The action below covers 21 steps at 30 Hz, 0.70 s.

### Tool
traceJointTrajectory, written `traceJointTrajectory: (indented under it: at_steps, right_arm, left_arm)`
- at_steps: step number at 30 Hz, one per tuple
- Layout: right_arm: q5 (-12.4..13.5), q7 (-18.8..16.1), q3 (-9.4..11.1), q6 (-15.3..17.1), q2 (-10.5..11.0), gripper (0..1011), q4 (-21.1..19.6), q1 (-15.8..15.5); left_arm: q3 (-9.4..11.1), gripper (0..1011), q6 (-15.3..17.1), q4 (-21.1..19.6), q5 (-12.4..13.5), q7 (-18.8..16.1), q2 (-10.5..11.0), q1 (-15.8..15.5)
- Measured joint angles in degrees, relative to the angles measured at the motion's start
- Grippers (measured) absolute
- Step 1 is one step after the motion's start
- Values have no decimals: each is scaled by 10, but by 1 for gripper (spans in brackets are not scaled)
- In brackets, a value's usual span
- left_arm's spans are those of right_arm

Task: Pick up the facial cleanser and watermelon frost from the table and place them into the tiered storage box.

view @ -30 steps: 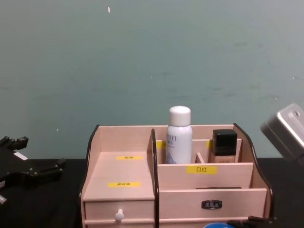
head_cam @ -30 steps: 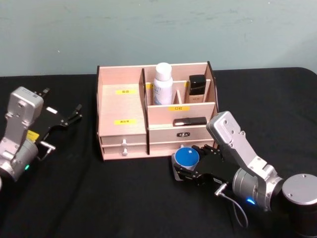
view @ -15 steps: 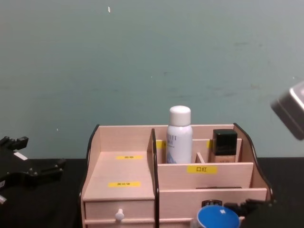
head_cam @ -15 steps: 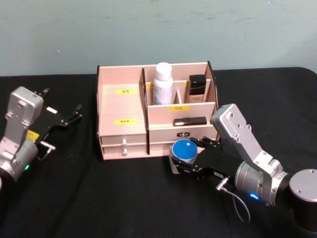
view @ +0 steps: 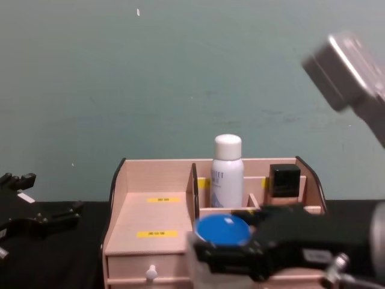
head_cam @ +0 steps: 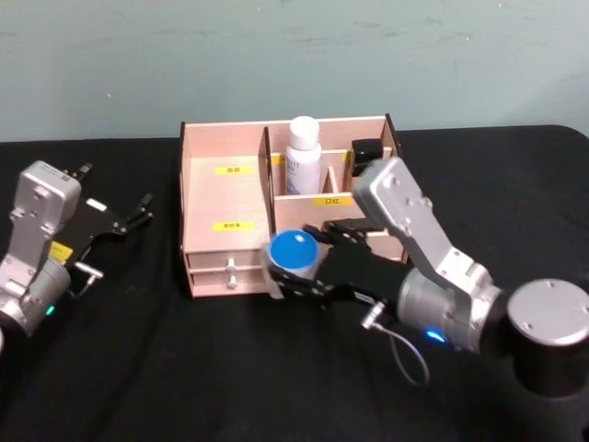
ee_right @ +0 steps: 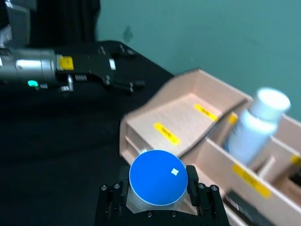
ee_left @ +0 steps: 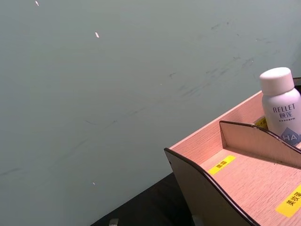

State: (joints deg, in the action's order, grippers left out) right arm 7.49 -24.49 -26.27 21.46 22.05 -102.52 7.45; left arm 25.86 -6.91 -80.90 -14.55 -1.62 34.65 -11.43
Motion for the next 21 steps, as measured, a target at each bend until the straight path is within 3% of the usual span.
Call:
traceJointTrajectory:
  at_steps: [10,21]
  right_arm:
    - [-10,-1,-37,-5,-44,738,52,77]
    - [-19,6,-56,-18,-85,738,130,135]
  left_arm:
    - [0,1010,0,0,0,0,0,0]
    - [0,1010,0,0,0,0,0,0]
